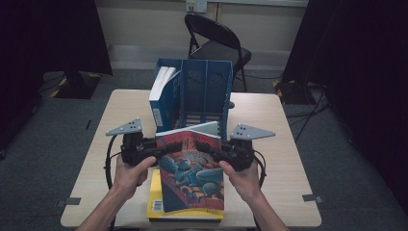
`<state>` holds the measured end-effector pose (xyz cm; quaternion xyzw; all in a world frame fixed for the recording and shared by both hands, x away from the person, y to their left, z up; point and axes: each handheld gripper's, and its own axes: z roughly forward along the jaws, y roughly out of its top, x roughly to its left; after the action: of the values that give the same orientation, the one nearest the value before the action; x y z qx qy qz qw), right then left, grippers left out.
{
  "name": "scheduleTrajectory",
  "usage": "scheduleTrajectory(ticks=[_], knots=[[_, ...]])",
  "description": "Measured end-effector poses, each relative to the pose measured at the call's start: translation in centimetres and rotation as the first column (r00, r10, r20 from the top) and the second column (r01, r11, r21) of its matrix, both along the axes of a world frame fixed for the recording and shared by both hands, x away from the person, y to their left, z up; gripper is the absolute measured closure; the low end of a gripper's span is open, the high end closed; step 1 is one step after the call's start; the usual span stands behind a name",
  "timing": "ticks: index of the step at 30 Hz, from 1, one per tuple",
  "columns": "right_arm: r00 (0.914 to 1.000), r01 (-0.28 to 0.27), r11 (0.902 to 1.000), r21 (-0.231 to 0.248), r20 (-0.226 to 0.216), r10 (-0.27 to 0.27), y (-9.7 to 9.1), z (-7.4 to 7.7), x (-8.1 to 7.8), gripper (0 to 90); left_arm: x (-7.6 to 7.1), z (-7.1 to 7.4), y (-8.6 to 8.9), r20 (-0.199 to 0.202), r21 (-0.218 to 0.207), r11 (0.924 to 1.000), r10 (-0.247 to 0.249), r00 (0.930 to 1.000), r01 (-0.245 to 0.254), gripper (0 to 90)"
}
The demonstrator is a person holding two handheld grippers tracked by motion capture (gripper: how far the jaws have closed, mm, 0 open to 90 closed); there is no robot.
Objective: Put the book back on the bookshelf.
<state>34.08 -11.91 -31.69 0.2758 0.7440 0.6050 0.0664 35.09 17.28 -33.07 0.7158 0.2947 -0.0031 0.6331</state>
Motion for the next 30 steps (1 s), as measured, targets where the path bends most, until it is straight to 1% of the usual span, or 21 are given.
scheduleTrajectory(ticks=[2, 4, 5, 6, 7, 9, 10, 12, 13, 14, 16, 18, 19, 20, 21, 22, 23, 24, 26, 28, 30], knots=[[1.0, 0.001, 1.0, 0.007, 0.008, -0.001, 0.0, 0.2, 0.1, 84.9, 0.0, 0.3, 0.0, 0.011, 0.002, 1.0, 0.001, 0.9999, -0.001, 73.6], [0.9999, -0.002, 0.9999, 0.014, 0.016, 0.001, 0.0, 0.4, 0.1, 84.9, -0.1, 0.6, 0.1, 0.04, -0.005, 1.0, 0.005, 0.9992, -0.005, 73.6], [0.9997, -0.001, 0.9997, 0.024, 0.023, 0.001, 0.0, 0.5, 0.1, 84.9, -0.1, 0.8, 0.1, 0.048, -0.01, 0.9999, 0.01, 0.9988, -0.009, 73.8], [0.9995, 0.004, 0.9997, 0.024, 0.031, -0.005, 0.1, 0.7, 0.0, 84.9, -0.3, 1.0, 0.0, 0.068, -0.009, 0.9998, 0.021, 0.9975, -0.02, 73.8], [0.9988, 0.012, 0.9998, 0.018, 0.047, -0.012, 0.2, 0.9, -0.1, 84.9, -0.3, 1.1, 0.0, 0.075, -0.004, 0.9998, 0.018, 0.997, -0.018, 73.8], [0.9984, 0.015, 0.9997, 0.021, 0.055, -0.016, 0.1, 1.2, -0.2, 84.9, -0.3, 1.5, -0.1, 0.088, -0.006, 0.9998, 0.017, 0.9959, -0.017, 73.8], [0.9979, 0.015, 0.9996, 0.023, 0.063, -0.016, 0.0, 1.4, -0.1, 84.9, -0.3, 2.0, -0.2, 0.104, 0.002, 0.9999, 0.011, 0.9945, -0.011, 73.8], [0.9963, 0.018, 0.999, 0.041, 0.083, -0.021, -0.1, 1.7, 0.0, 84.7, -0.3, 2.4, -0.3, 0.133, -0.001, 1.0, 0.006, 0.9911, -0.006, 73.7], [0.9953, 0.022, 0.9982, 0.056, 0.093, -0.027, -0.2, 1.8, -0.1, 84.7, -0.3, 2.6, -0.5, 0.139, -0.007, 0.9999, 0.009, 0.9902, -0.008, 73.6], [0.9948, 0.027, 0.9975, 0.065, 0.096, -0.033, -0.2, 1.8, -0.1, 84.7, -0.2, 2.9, -0.5, 0.15, 0.006, 0.9999, 0.012, 0.9887, -0.013, 73.5], [0.9943, 0.029, 0.997, 0.073, 0.1, -0.036, -0.2, 1.8, 0.1, 84.7, -0.2, 3.0, -0.6, 0.169, 0.019, 0.9997, 0.013, 0.9855, -0.017, 73.1], [0.9933, 0.024, 0.9983, 0.053, 0.112, -0.03, 0.0, 1.5, 0.0, 84.7, -0.3, 2.7, -0.6, 0.173, 0.022, 0.9995, 0.018, 0.9848, -0.022, 72.4], [0.9934, 0.016, 0.9992, 0.036, 0.113, -0.02, 0.2, 1.2, -0.1, 84.6, -0.4, 2.5, -0.6, 0.173, 0.019, 0.9997, 0.012, 0.9848, -0.016, 72.0], [0.9929, 0.007, 0.9994, 0.033, 0.118, -0.01, 0.3, 1.0, -0.2, 84.3, -0.7, 2.4, -0.6, 0.181, 0.002, 1.0, 0.007, 0.9834, -0.008, 71.1], [0.9933, -0.026, 0.9987, 0.043, 0.113, 0.021, 0.5, 0.7, -0.4, 84.0, -0.9, 2.4, -0.6, 0.187, 0.003, 1.0, 0.008, 0.9823, -0.009, 70.2], [0.9921, -0.037, 0.9985, 0.04, 0.121, 0.032, 0.7, 0.6, -0.6, 84.0, -1.3, 2.4, -0.5, 0.195, 0.013, 0.9999, 0.008, 0.9808, -0.011, 70.0], [0.99, -0.033, 0.9992, 0.023, 0.138, 0.03, 1.0, 0.6, -1.1, 83.8, -1.4, 2.4, -0.5, 0.194, 0.006, 0.9999, 0.007, 0.9809, -0.008, 70.0], [0.9893, -0.038, 0.999, 0.023, 0.142, 0.034, 1.0, 0.6, -1.2, 83.3, -1.7, 2.3, -0.4, 0.197, 0.004, 1.0, 0.007, 0.9804, -0.008, 69.9], [0.9895, -0.04, 0.9989, 0.022, 0.14, 0.037, 0.9, 0.6, -1.4, 81.7, -2.0, 2.2, -0.6, 0.211, 0.014, 0.9999, 0.004, 0.9775, -0.007, 70.1], [0.9898, -0.039, 0.999, 0.021, 0.138, 0.036, 0.4, 0.4, -1.7, 77.4, -2.4, 2.2, -0.9, 0.232, 0.031, 0.9995, -0.005, 0.9728, -0.002, 70.3], [0.9902, -0.034, 0.9993, 0.018, 0.136, 0.031, -0.1, 0.3, -1.8, 75.2, -2.8, 2.1, -1.1, 0.229, 0.022, 0.9998, -0.009, 0.9734, 0.004, 70.2]])
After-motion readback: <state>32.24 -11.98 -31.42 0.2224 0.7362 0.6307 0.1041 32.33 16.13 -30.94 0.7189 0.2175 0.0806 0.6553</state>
